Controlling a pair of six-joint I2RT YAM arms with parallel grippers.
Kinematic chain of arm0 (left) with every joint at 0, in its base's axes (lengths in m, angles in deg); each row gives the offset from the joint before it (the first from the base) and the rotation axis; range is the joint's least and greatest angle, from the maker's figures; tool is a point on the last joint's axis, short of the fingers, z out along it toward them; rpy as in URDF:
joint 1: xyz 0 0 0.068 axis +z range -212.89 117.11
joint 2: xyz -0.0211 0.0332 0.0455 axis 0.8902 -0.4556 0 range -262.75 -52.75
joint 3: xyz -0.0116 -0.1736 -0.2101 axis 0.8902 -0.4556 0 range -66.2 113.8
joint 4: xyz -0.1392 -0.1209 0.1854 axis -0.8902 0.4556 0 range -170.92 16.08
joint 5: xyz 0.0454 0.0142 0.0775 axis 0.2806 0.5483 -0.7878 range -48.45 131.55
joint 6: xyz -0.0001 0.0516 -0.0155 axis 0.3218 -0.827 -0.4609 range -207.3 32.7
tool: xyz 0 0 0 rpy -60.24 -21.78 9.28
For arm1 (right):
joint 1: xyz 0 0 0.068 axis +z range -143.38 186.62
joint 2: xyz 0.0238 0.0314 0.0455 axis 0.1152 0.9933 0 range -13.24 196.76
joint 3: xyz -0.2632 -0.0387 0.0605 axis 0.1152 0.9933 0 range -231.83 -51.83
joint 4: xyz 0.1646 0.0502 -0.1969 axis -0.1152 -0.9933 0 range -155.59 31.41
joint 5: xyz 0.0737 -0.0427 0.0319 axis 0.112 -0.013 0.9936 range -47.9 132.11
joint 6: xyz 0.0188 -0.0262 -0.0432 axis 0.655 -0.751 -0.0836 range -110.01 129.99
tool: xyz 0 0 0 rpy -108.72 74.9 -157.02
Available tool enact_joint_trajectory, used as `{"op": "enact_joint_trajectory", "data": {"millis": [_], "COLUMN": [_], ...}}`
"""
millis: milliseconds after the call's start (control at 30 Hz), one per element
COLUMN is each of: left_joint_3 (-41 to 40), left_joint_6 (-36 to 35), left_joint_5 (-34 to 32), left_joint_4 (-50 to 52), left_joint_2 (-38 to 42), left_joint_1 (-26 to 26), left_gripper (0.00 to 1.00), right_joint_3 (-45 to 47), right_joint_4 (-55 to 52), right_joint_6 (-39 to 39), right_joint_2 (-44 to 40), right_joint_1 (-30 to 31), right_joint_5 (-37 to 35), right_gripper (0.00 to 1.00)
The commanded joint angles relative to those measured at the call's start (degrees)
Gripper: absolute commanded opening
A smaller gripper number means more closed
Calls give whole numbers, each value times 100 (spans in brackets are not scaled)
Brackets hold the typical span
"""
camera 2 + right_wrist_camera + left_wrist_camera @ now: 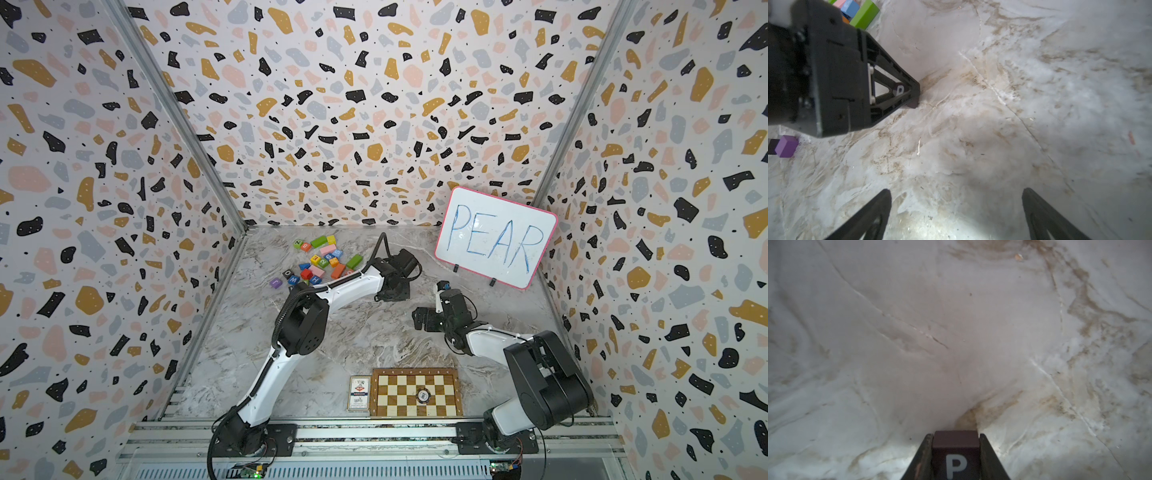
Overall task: Spell the uppercase word “pear” with letter blocks
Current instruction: Place the letter block at the center of the board.
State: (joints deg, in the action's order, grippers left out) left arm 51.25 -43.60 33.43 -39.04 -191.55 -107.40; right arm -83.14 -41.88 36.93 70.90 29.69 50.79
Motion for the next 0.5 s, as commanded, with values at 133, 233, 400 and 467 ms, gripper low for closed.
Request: {"op": "enact_joint_trajectory", "data": {"millis": [133,233,400,467], "left_joint_3": [226,218,85,-33], "left_joint_6": [64,68,53,60], "left_joint_5": [268,307,285,296], "left_joint_4": [55,47,15,-48], "left_joint_2": [-187,-184,-50,41], "left_joint_1": [-62,-63,-65,-66], "left_gripper": [35,41,56,58], "right_joint_3": [37,45,30,20], "right_joint_4": [-58,-54,-72,-73], "right_joint_6": [64,84,97,106], "right_joint_2": [-262,-245,-254,-262], "right_joint_1": [-127,-127,-131,-132], "right_joint_5": [-81,-79,-93,-95], "right_gripper": [99,100,99,100]}}
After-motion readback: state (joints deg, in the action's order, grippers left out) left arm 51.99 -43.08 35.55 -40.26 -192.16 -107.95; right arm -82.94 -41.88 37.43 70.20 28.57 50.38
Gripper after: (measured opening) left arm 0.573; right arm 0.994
